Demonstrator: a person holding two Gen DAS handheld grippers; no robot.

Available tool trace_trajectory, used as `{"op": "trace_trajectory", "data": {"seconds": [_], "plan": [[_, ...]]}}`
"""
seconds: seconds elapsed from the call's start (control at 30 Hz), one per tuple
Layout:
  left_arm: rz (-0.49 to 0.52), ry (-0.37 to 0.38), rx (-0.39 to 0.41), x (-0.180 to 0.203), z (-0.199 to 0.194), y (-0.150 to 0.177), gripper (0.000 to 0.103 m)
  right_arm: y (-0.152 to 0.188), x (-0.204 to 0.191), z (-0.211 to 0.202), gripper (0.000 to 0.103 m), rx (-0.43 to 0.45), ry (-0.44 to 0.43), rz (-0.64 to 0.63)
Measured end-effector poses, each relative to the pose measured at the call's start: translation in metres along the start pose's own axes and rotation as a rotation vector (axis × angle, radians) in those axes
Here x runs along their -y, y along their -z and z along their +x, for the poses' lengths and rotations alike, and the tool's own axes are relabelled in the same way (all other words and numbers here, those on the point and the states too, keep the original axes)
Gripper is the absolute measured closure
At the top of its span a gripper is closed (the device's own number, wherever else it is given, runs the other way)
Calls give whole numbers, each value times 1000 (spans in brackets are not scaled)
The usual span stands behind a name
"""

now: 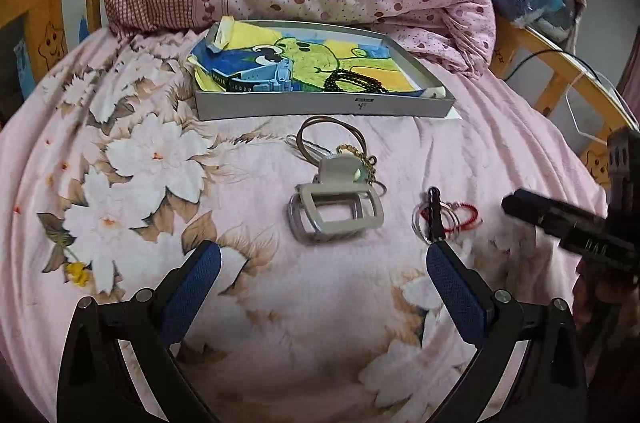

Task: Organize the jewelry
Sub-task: 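Grasp the grey plastic clip with the left gripper while the right grasps the red string bracelet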

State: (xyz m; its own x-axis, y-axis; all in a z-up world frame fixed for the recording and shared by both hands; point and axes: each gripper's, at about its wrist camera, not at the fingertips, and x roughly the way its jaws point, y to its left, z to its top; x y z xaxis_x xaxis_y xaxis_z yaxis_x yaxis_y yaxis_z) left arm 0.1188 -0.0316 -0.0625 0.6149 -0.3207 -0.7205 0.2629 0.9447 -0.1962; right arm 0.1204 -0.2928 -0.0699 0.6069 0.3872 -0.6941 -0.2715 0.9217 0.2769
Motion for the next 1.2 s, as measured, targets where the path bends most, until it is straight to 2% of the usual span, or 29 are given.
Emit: {"op": "trace_trajectory", "data": {"seconds": [0.13,0.3,0.43,0.57,0.73,0.83,0.87,0.97,1.03,1.2], "plan": [[-41,9,-3,-8,9,-11,5,-5,-1,15,61,-4,-20,-25],[-60,5,-24,-16,23,-22,19,-8,-7,27,69,-11,-19,-81],[-50,-4,-53,-18,35,-24,27,-5,-8,37,77,-55,2,-105],[-58,-5,-92,-21,48,-23,37,2,-6,44,80,-104,28,-116],[-69,0,-101,-19,51,-24,44,6,-10,45,80,-124,47,-147],[-56,11,-104,-13,51,-24,55,7,-12,46,81,-134,54,-150],[-44,17,-104,-11,50,-23,61,8,-13,46,82,-138,56,-153],[-8,0,-101,-2,48,-23,64,9,-16,46,89,-154,47,-156],[5,-11,-97,1,47,-21,66,9,-18,45,98,-159,45,-158],[-10,-5,-83,2,37,-18,76,8,-26,34,100,-107,75,-192]]}}
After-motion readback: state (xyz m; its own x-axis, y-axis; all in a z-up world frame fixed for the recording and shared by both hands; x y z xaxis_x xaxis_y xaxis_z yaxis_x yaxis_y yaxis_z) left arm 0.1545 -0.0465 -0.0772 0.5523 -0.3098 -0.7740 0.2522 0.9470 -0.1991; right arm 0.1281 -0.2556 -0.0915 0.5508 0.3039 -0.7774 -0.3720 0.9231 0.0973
